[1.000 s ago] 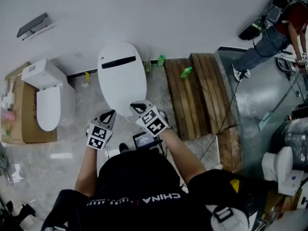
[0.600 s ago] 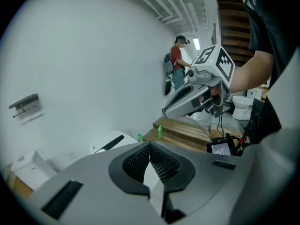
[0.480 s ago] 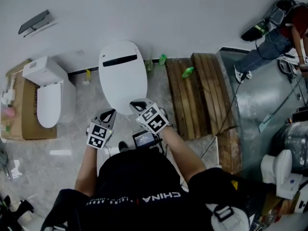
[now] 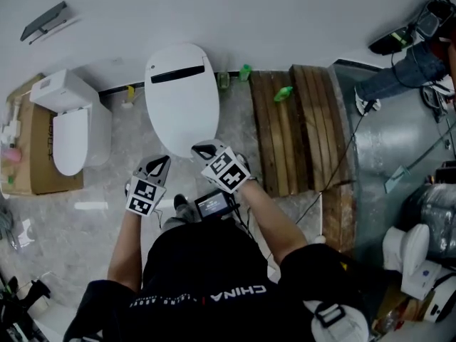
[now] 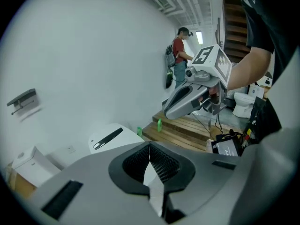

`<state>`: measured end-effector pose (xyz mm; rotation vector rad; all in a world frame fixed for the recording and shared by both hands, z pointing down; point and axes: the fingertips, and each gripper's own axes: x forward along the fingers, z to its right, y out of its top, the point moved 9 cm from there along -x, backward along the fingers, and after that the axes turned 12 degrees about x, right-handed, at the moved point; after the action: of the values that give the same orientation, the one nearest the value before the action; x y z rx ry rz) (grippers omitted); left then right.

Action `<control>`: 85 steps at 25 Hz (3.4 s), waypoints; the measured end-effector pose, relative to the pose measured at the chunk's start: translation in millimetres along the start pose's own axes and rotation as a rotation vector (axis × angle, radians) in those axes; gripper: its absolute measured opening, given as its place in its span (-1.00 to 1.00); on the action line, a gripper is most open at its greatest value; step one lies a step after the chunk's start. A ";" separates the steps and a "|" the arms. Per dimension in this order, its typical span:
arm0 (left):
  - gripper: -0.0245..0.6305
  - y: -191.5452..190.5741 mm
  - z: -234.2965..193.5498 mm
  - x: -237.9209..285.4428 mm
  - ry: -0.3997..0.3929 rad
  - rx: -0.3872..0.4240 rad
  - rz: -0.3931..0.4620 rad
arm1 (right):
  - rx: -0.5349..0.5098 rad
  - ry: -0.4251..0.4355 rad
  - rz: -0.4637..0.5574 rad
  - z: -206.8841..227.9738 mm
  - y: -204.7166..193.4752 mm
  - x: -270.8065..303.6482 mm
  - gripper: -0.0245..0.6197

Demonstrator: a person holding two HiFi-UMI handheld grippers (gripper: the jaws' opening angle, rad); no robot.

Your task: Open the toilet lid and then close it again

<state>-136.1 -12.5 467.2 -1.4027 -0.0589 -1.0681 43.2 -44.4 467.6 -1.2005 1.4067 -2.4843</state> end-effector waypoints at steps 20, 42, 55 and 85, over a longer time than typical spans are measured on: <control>-0.52 -192.5 93.1 176.2 -0.132 0.140 -0.149 | 0.072 -0.086 -0.202 53.9 -236.7 153.3 -0.87; -0.10 -295.8 93.2 287.2 0.117 0.568 -0.197 | -0.641 -0.337 -0.127 106.4 -301.2 273.0 -0.06; -0.09 -305.7 109.0 302.2 0.211 0.719 -0.235 | -0.844 -0.473 -0.075 113.8 -324.7 291.1 0.06; -0.05 -189.1 67.3 198.9 0.226 0.701 -0.103 | -0.849 -0.346 -0.060 69.8 -191.9 182.9 0.08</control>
<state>-106.3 -34.2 747.4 -0.6512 -0.3125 -1.1364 20.9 -52.4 740.8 -1.6748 2.3976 -1.5598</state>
